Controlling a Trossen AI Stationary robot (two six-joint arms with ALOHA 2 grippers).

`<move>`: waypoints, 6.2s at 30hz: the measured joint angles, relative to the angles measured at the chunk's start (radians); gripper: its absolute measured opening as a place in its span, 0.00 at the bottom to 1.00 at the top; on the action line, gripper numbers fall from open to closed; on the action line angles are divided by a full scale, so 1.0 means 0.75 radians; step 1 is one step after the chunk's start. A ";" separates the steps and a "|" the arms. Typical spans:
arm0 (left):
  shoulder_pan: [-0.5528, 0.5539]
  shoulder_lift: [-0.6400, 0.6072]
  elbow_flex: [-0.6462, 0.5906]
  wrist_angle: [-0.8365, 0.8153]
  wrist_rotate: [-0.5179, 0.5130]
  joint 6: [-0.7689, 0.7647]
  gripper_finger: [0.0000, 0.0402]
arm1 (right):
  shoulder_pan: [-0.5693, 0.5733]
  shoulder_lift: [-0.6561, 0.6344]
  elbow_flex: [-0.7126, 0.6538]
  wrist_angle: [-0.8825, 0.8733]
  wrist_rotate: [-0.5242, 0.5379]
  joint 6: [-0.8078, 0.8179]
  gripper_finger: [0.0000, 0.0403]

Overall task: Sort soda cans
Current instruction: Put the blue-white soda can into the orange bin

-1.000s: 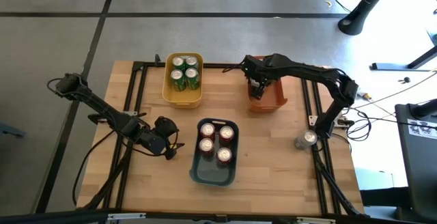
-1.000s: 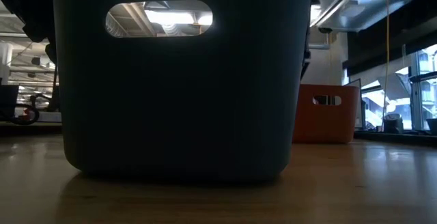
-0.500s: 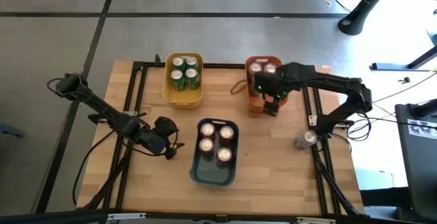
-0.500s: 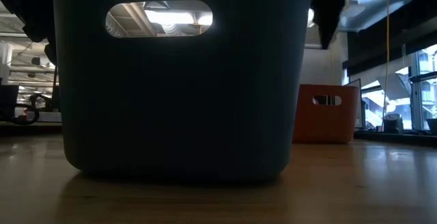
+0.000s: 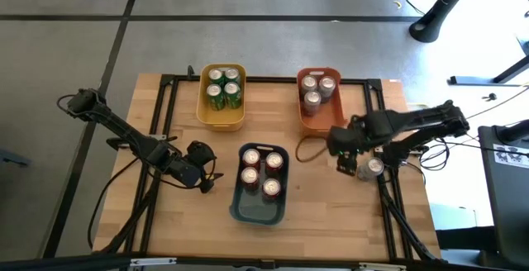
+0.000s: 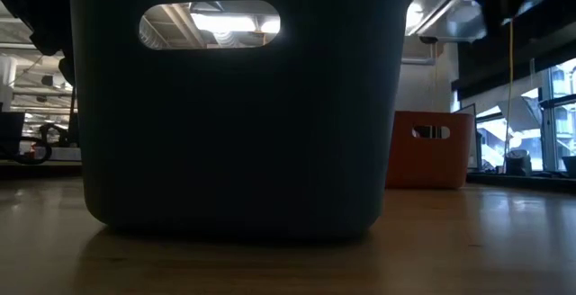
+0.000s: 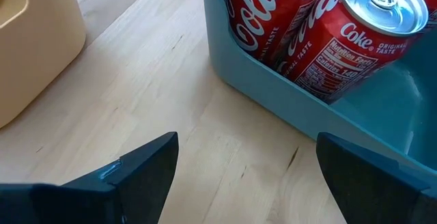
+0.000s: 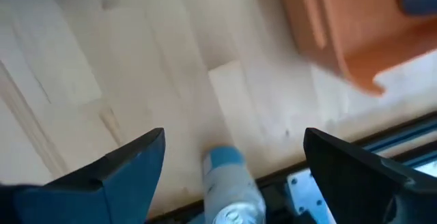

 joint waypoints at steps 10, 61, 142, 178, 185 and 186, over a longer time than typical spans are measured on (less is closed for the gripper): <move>0.000 0.000 0.000 0.000 0.000 0.009 0.83 | 0.184 -0.245 -0.320 -0.001 -0.044 0.300 0.86; 0.001 0.000 0.000 0.000 0.000 -0.003 0.83 | 0.297 -0.685 -0.783 0.080 -0.230 0.607 0.86; 0.072 0.000 0.000 0.009 0.000 0.134 0.83 | 0.129 -0.435 -0.313 0.235 0.501 0.787 0.70; 0.099 0.000 0.000 0.005 -0.001 0.163 0.83 | -1.112 0.046 -0.389 0.675 0.080 -0.297 0.70; 0.099 0.000 0.000 0.005 -0.001 0.163 0.83 | -1.112 0.173 -0.389 0.723 0.076 -0.347 0.70; 0.099 0.000 0.000 0.004 -0.001 0.163 0.83 | -1.112 0.189 -0.389 0.726 0.075 -0.355 0.70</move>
